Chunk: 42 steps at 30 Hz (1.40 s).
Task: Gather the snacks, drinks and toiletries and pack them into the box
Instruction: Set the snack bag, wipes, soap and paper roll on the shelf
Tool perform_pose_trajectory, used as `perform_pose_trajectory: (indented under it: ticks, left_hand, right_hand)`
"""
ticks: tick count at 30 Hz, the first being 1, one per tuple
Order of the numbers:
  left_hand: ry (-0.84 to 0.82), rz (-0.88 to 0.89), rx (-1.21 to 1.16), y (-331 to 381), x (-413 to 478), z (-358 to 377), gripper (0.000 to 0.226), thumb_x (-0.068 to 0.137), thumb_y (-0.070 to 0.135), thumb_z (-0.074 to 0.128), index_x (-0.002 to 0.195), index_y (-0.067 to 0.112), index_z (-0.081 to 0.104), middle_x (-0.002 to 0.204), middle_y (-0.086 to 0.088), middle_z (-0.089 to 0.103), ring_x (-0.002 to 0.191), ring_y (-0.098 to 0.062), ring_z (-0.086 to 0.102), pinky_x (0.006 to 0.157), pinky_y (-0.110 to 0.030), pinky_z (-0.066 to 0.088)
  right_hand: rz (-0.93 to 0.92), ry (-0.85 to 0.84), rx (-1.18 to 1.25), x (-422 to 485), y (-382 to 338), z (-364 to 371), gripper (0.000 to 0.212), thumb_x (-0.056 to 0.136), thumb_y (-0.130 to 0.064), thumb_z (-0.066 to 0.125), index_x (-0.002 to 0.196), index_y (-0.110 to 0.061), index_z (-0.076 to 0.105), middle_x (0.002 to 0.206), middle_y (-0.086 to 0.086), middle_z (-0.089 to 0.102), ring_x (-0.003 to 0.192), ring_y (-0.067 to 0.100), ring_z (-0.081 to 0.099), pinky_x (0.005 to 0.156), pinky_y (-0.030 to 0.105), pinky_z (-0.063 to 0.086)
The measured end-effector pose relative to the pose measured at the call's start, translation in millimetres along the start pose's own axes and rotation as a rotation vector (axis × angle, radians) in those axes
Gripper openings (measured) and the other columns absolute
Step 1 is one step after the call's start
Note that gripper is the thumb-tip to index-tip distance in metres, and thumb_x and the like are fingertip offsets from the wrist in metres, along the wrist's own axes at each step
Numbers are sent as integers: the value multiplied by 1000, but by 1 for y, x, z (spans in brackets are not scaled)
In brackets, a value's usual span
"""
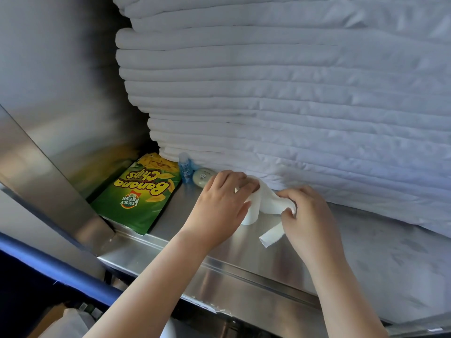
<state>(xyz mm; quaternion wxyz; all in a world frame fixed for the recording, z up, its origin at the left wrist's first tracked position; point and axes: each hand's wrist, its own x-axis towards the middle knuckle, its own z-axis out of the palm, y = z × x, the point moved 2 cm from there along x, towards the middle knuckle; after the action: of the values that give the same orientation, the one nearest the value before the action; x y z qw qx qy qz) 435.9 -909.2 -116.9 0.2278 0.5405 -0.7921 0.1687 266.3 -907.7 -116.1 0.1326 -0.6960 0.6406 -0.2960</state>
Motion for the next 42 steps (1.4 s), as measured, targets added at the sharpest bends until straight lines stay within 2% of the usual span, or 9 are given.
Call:
perform_pose_trajectory:
  ticks: [7, 12, 23, 26, 28, 31, 34, 37, 42]
  left_hand:
    - [22, -69, -20, 3, 3, 1, 34, 76, 28, 72, 107, 18, 64, 103, -5, 59, 92, -25, 56, 81, -32, 43]
    - [32, -101, -14, 4, 5, 3, 32, 76, 32, 71, 103, 17, 65, 98, -6, 58, 87, -26, 56, 76, -32, 45]
    - [63, -184, -1, 10, 13, 13, 34, 77, 44, 66, 95, 15, 63, 87, -7, 53, 76, -26, 51, 67, -35, 45]
    - [30, -174, 17, 8, 13, 13, 40, 82, 48, 53, 101, 15, 64, 98, -7, 56, 87, -28, 54, 76, -36, 44]
    - [11, -111, -36, 4, 9, 13, 44, 85, 42, 49, 116, 13, 60, 121, -10, 55, 108, -30, 52, 93, -40, 41]
    - [-72, -15, -176, -5, 3, 13, 56, 86, 26, 49, 139, 13, 41, 151, -6, 31, 138, -23, 28, 114, -38, 22]
    - [-196, 35, -202, -11, 2, 15, 64, 90, 21, 50, 148, 17, 24, 156, 3, 15, 144, -12, 9, 118, -30, 8]
    - [-215, 33, -196, -8, 5, 15, 58, 95, 21, 49, 148, 19, 26, 154, 3, 24, 142, -13, 20, 116, -25, 10]
    - [-86, 10, -180, 0, 7, 13, 51, 85, 18, 65, 134, 15, 51, 131, -6, 54, 119, -25, 50, 98, -32, 39]
  right_hand:
    - [38, -25, -53, -7, 2, -2, 47, 81, -9, 57, 124, -28, 51, 112, -7, 50, 104, 16, 50, 67, 28, 40]
    - [79, -43, -83, -8, 4, -2, 47, 82, -10, 55, 124, -28, 48, 113, -8, 51, 93, 17, 54, 62, 27, 35]
    - [12, 86, -87, -12, 1, -6, 29, 77, -2, 55, 91, -26, 64, 89, -12, 55, 83, 12, 49, 55, 25, 30]
    - [-4, 116, -77, -14, 2, -7, 25, 79, -4, 58, 90, -25, 66, 87, -12, 57, 81, 13, 52, 55, 25, 31]
    - [1, 125, -74, -14, 3, -7, 20, 82, -9, 59, 89, -26, 66, 85, -12, 56, 80, 12, 52, 56, 25, 32]
    - [-1, 134, -58, -15, 5, -9, 14, 85, -14, 59, 86, -27, 65, 82, -12, 54, 77, 11, 50, 56, 25, 35]
    - [-4, 137, -42, -16, 6, -10, 13, 84, -13, 60, 86, -25, 64, 82, -12, 56, 76, 12, 52, 56, 27, 39]
    - [-7, 135, -14, -18, 6, -11, 13, 83, -13, 62, 86, -26, 64, 83, -12, 59, 76, 14, 54, 58, 29, 44]
    - [-13, 130, 22, -20, 6, -11, 11, 82, -17, 64, 86, -26, 64, 81, -13, 59, 71, 10, 54, 58, 27, 42]
